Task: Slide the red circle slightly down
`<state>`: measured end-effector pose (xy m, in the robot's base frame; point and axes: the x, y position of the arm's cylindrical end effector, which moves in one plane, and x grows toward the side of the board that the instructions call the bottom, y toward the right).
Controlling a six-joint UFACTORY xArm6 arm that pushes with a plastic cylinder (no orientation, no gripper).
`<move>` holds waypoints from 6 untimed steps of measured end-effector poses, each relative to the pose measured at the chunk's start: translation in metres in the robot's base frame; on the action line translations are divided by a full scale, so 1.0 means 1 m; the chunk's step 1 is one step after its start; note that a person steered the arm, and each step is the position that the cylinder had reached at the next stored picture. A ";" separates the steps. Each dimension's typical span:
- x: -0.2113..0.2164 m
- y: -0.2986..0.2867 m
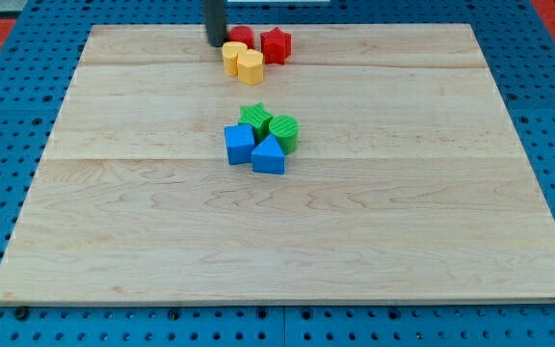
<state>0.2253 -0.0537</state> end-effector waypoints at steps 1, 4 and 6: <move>0.000 0.081; -0.033 0.131; 0.022 0.200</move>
